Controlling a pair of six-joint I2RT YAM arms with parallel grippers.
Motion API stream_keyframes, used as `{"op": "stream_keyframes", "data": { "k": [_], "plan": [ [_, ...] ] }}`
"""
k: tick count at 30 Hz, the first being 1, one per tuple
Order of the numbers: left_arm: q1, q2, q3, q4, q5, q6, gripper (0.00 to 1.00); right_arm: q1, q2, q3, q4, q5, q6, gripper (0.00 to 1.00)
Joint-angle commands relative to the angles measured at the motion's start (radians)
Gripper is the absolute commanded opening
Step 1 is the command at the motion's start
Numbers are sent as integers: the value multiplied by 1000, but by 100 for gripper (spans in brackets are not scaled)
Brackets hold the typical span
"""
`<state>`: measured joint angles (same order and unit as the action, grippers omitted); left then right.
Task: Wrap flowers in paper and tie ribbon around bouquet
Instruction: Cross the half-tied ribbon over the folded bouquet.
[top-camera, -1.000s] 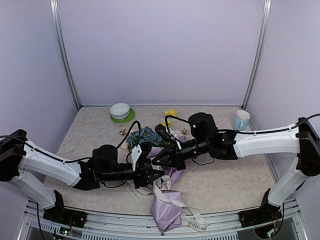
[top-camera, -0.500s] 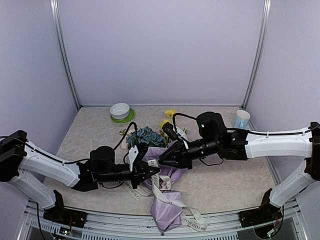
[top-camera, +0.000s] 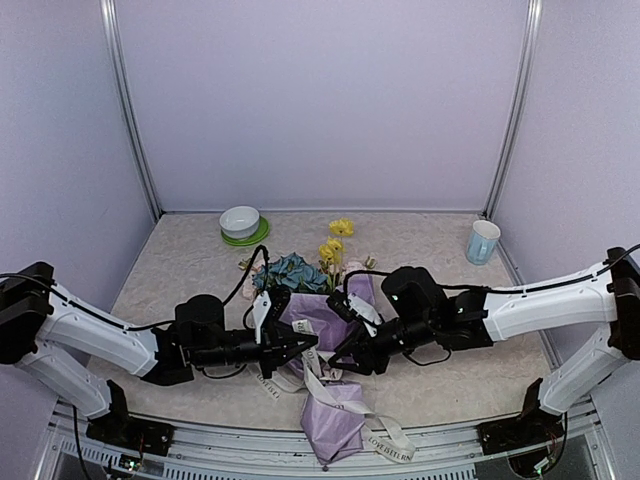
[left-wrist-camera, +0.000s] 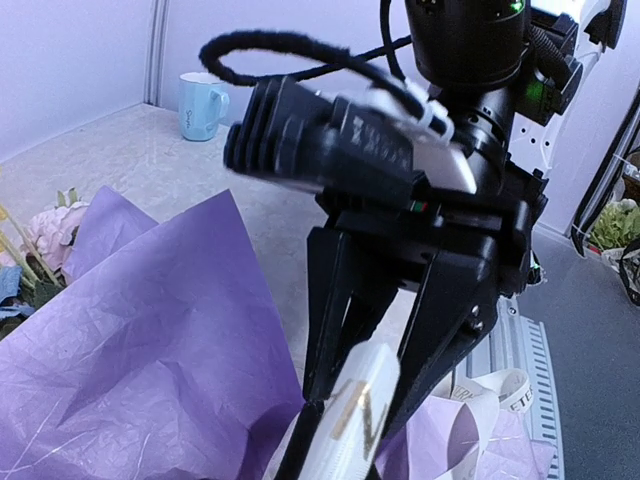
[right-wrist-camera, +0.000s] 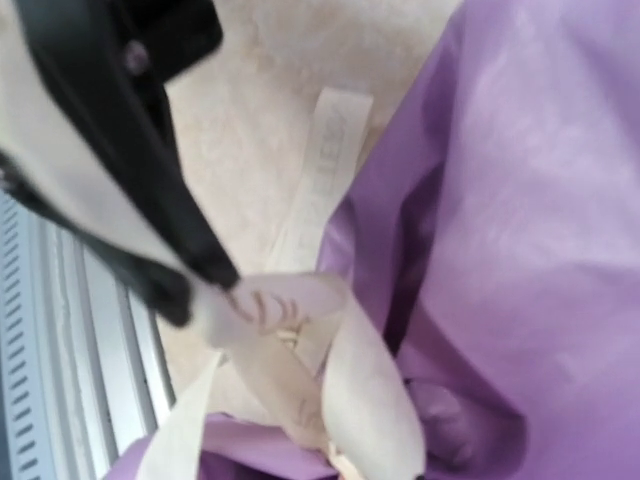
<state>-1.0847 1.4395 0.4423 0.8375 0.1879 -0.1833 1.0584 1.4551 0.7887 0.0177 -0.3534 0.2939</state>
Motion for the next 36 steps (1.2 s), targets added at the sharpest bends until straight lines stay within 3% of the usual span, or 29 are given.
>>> {"op": "stream_keyframes", "data": {
  "k": [1, 10, 13, 21, 26, 31, 36],
  "plan": [
    [6, -28, -11, 32, 22, -7, 0, 18, 44, -9, 31, 43, 25, 35],
    [6, -40, -15, 20, 25, -4, 0, 19, 84, -2, 39, 47, -7, 21],
    [6, -41, -16, 22, 22, -2, 0, 19, 73, -4, 42, 34, -13, 0],
    [6, 21, -9, 26, -17, 14, 0, 5, -101, -144, 170, -139, -32, 0],
    [6, 66, 9, 51, -19, 18, 0, 3, -143, -239, 316, -280, -25, 0],
    [5, 101, 30, 27, 8, 18, 0, -27, -174, -317, 413, -324, -5, 0],
    [-10, 108, 34, 20, 20, 27, 0, -54, -171, -248, 200, -288, -58, 21]
  ]
}}
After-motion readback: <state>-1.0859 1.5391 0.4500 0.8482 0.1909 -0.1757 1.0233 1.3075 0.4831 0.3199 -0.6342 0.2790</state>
